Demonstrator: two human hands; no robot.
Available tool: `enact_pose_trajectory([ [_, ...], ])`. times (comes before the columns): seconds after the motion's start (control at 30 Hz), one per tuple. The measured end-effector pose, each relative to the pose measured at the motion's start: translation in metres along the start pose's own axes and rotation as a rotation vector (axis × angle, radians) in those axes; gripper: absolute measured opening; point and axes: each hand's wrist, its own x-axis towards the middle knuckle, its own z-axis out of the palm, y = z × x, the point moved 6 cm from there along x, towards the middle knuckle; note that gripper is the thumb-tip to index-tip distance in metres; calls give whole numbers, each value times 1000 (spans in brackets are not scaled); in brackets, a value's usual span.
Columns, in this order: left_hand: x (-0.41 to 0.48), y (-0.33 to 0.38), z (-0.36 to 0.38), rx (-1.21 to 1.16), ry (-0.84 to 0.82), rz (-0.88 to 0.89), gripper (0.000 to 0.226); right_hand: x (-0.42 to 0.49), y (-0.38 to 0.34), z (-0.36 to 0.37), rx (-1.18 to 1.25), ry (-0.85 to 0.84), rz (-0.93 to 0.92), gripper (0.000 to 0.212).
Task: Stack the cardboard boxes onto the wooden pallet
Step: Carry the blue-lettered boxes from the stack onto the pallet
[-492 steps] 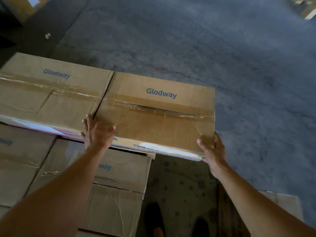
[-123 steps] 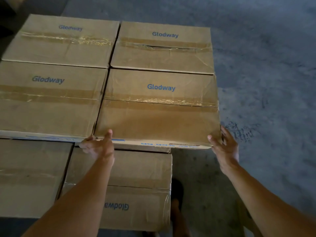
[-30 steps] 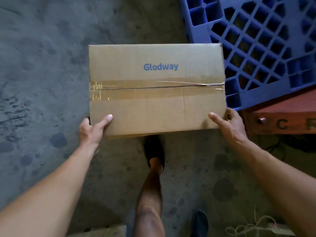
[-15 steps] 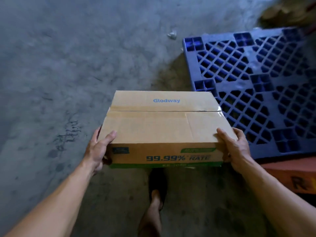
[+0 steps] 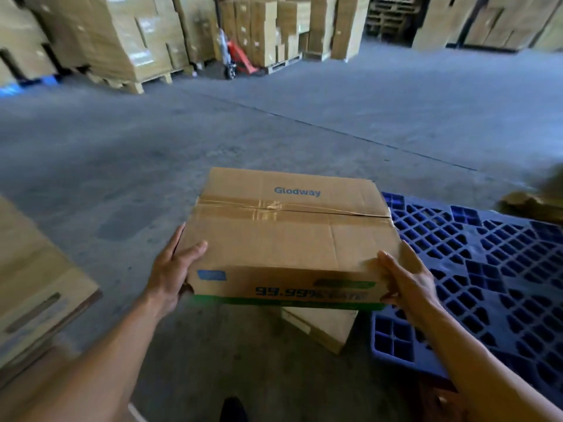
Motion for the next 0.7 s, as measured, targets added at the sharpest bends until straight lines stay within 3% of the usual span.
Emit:
enact_pose_trajectory([
  [0.13, -68, 40, -63, -1, 100, 101, 86, -60, -29, 35, 16, -131, -92, 121],
  [0.3, -156, 73, -159, 10, 259, 168, 81, -140, -45, 94, 11, -243, -221, 79],
  [0.4, -216, 79, -221, -48, 306, 226, 76, -199, -44, 136, 4, -328, -281, 79],
  [0.5, -288, 81, -289, -83, 368, 255, 73, -259, -27, 180, -3, -433, -275, 95],
  [0.6, -364, 73, -359, -119, 473, 255, 77, -320, -3, 231, -49, -583, -260, 93],
  [0.7, -432, 52, -423, -169, 607, 199, 55, -372, 25, 284, -109, -697, -261, 90],
])
